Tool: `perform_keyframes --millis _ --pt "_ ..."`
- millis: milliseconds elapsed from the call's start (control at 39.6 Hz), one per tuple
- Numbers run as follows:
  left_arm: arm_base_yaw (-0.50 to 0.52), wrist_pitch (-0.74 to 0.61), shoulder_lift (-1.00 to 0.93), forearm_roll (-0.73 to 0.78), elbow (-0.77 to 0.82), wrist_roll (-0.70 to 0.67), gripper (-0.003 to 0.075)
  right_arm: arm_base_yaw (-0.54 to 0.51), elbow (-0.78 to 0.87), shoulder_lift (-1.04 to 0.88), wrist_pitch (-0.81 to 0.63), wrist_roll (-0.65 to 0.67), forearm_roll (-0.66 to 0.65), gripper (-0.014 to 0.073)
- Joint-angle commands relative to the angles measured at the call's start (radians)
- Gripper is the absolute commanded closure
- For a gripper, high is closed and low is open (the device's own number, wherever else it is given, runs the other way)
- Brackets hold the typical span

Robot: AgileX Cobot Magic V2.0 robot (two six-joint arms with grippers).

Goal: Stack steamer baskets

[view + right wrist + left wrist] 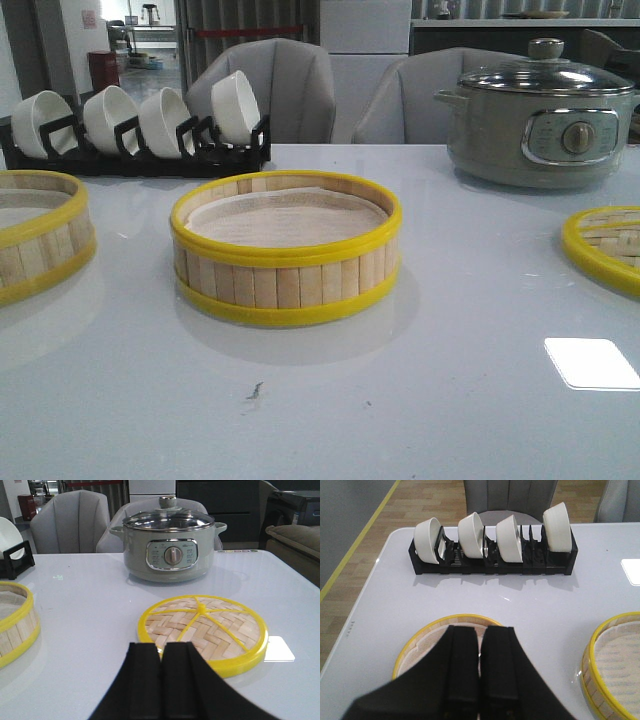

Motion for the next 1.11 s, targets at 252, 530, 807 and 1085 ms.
perform_keyframes --millis 252,530,807,1085 --pt "-0.007 -0.077 -0.012 -0.025 -0.032 -0.002 0.0632 -0.001 -0.015 -0.021 -0.084 -0.003 0.001 0.0554" --pt "-0.007 -0.066 -0.012 -0.044 -0.032 -0.002 0.0632 -0.002 -0.015 -0.021 -0.210 -0.011 -0.004 0.0554" --pt "-0.007 -0.049 -0.012 -0.044 -0.032 -0.002 0.0632 -0.002 -0.076 -0.020 -0.195 0.136 0.035 0.0554" --pt "-0.007 -0.055 -0.012 -0.044 -0.032 -0.002 0.0632 -0.002 -0.430 0.210 0.099 0.118 0.021 0.0554"
